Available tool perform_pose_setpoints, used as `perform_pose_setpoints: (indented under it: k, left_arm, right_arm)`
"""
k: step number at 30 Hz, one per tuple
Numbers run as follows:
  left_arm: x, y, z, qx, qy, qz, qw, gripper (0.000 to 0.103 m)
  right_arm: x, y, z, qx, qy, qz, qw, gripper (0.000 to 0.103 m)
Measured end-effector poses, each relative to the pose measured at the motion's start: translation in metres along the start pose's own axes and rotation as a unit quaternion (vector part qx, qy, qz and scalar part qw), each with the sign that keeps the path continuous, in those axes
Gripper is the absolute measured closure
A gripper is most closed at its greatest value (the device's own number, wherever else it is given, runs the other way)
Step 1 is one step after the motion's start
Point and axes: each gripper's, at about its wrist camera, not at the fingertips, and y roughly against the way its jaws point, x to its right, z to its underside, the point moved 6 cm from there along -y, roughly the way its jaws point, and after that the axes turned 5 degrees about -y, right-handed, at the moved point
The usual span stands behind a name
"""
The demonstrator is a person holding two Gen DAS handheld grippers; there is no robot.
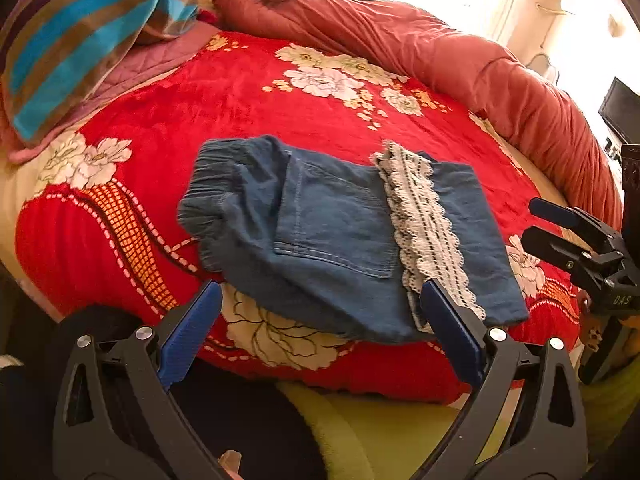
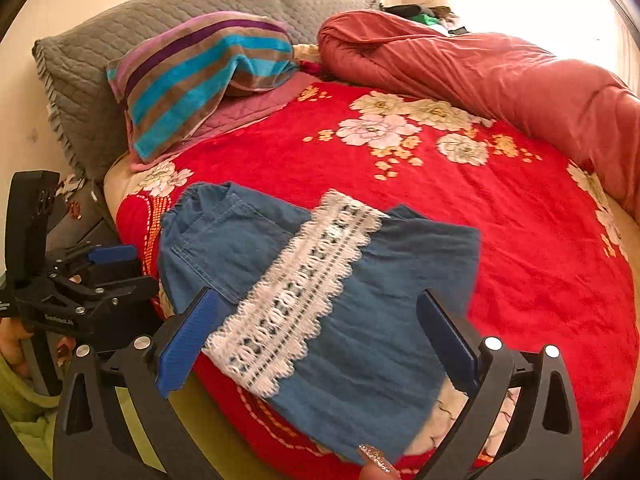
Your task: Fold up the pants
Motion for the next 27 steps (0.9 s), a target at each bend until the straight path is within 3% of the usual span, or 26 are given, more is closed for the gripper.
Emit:
perform_pose_setpoints:
  k: [9, 18, 23, 27]
  left_arm:
    - [-0.035, -0.004, 0.003, 0.002, 0.042, -0.003, 0.9991, 0.010]
    - [-0.062, -0.012, 0.004, 0.011, 0.094, 0.024, 0.9953, 0.010]
    - [-0.064, -0.020, 0.007, 0.003, 0.106, 0.045, 0.9934, 0.022]
    - [-0.061, -0.028, 0.008, -0.003, 0.116, 0.079, 0.9900, 0.041]
  right_arm:
    - [-0.027, -0.031, -0.023, -0.019, 0.027, -0.014, 0.999, 0.005]
    - [-0.059, -0.068, -0.058, -0.046, 0.059, -0.053, 0.996, 0.005]
    - [-0.081, -0.090, -0.074, -0.062, 0.094, -0.071, 0.991, 0.005]
    - [-0.099, -0.111, -0.083, -0.079, 0.130, -0.080, 0.985, 0.005]
